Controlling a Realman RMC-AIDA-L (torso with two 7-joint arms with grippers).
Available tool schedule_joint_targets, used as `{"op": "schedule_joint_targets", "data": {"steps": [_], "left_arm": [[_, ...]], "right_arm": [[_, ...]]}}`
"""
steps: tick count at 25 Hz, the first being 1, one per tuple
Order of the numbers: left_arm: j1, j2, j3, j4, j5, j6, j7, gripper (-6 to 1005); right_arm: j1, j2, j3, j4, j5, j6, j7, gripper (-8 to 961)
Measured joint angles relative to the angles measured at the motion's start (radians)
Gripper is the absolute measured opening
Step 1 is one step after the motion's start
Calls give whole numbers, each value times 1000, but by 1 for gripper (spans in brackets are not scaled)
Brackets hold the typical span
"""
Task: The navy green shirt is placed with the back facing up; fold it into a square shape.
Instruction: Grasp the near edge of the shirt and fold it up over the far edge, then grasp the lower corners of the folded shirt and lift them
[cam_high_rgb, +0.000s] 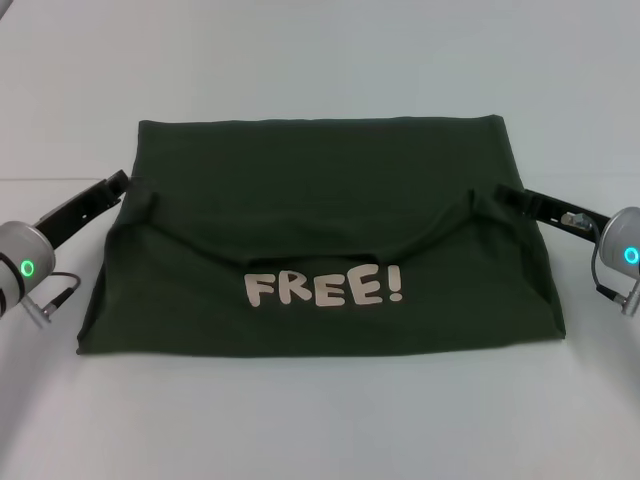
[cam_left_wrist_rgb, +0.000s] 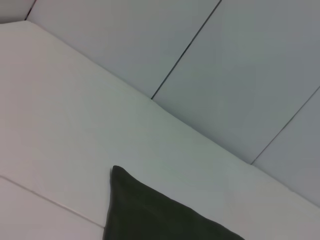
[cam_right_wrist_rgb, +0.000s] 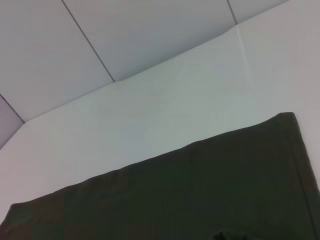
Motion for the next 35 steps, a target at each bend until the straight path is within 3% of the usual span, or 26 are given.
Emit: {"op": "schedule_joint_targets", "data": {"steps": [5, 8, 11, 14, 17, 20, 22, 26, 32, 35], "left_arm": [[1, 1, 0, -2, 0, 6, 1, 238], [19, 17, 16, -2, 7, 66, -27, 337], [59, 59, 81, -2, 12, 174, -93, 436], [98, 104, 164, -2, 15, 252, -185, 684], [139, 174, 262, -2, 56, 341, -361, 684], [151, 230, 296, 10, 156, 434, -455, 684], [151, 248, 291, 46, 251, 516, -462, 683], [147, 250, 295, 140, 375, 611, -342, 683], [125, 245, 302, 170, 505, 603, -242, 683], [136, 231, 303, 185, 520, 578, -193, 683]], "right_arm": [[-6, -1, 3, 0, 14, -6, -2, 439], [-25, -5, 2, -8, 38, -45, 1, 533], [-57, -16, 5, -30, 48, -118, 19, 680], [-92, -37, 2, -55, 19, -213, 93, 813], [-129, -74, -14, -66, -26, -317, 177, 938], [-154, -117, -43, -69, -77, -409, 260, 939], [-162, -138, -53, -70, -115, -467, 299, 940], [-172, -155, -58, -81, -161, -547, 327, 938], [-184, -146, -62, -94, -166, -566, 316, 935], [-186, -140, -65, -94, -166, -559, 301, 934]]}}
